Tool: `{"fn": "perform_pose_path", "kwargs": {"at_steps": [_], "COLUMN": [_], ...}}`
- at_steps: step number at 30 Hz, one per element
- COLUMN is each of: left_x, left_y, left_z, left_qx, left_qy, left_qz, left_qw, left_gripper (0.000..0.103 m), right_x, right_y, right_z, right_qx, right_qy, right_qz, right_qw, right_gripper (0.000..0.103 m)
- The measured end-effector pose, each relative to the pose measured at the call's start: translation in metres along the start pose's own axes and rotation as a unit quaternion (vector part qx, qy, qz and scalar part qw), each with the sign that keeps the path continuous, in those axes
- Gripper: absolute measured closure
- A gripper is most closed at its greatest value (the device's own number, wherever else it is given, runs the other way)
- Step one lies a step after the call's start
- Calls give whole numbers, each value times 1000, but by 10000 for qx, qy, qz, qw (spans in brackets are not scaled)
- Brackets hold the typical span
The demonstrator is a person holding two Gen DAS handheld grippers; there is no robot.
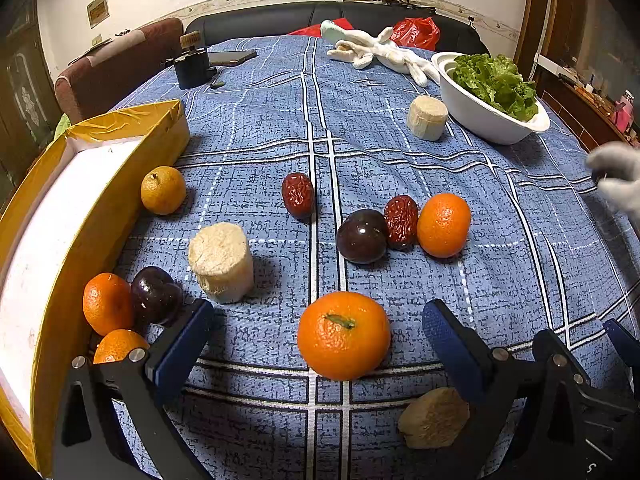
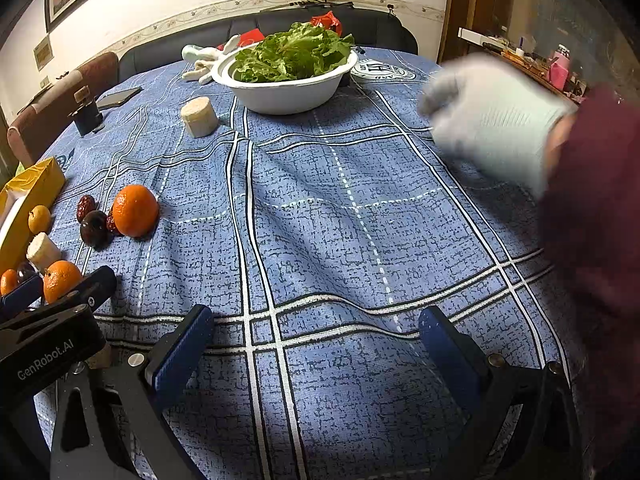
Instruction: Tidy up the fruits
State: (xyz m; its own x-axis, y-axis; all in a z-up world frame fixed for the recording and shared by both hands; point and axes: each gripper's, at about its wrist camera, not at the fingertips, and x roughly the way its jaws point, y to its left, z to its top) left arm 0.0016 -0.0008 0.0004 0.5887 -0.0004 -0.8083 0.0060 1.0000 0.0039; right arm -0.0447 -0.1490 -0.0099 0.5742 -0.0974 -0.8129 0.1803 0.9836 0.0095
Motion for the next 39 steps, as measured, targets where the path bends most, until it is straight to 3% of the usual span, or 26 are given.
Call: {"fn": "perform_pose_path", "kwargs": {"at_steps": [39], "left_x": [1], "left_y": [0], "left_z": [-1], "left_qx": [0], "left_qy": [2], "left_qz": [-1], "left_qw": [10000], "left_gripper": [0], "right_x": [1], "right_y": [-1], "right_z": [0], "right_qx": [5], "right_qy": [6], "right_qz": [8], "right_qw": [10000], "right_gripper": [0]}}
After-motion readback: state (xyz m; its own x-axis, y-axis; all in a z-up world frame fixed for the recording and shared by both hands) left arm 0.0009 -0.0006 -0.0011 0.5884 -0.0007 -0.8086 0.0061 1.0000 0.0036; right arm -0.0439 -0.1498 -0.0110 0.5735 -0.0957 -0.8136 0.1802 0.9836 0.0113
